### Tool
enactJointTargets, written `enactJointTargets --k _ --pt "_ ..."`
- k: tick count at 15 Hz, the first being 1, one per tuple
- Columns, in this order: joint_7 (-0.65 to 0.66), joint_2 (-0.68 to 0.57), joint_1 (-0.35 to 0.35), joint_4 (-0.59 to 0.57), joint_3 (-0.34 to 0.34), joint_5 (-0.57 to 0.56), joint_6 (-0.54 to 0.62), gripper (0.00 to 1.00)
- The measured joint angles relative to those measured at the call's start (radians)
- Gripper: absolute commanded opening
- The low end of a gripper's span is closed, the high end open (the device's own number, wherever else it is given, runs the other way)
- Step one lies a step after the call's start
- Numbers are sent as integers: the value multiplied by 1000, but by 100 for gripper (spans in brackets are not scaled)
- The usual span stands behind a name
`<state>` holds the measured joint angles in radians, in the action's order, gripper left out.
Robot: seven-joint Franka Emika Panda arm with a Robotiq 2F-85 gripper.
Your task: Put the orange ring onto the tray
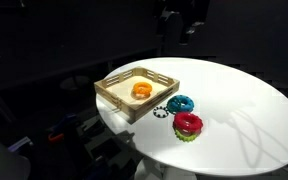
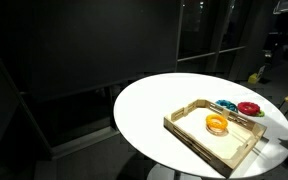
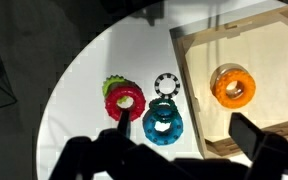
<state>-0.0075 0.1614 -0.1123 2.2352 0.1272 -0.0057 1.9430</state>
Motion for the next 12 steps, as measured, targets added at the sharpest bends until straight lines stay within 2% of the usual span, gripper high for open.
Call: enactJointTargets --k 7,12 --pt "-37 89 0 -34 6 3 -29 100" --pt "-49 100 0 -37 7 15 -29 100"
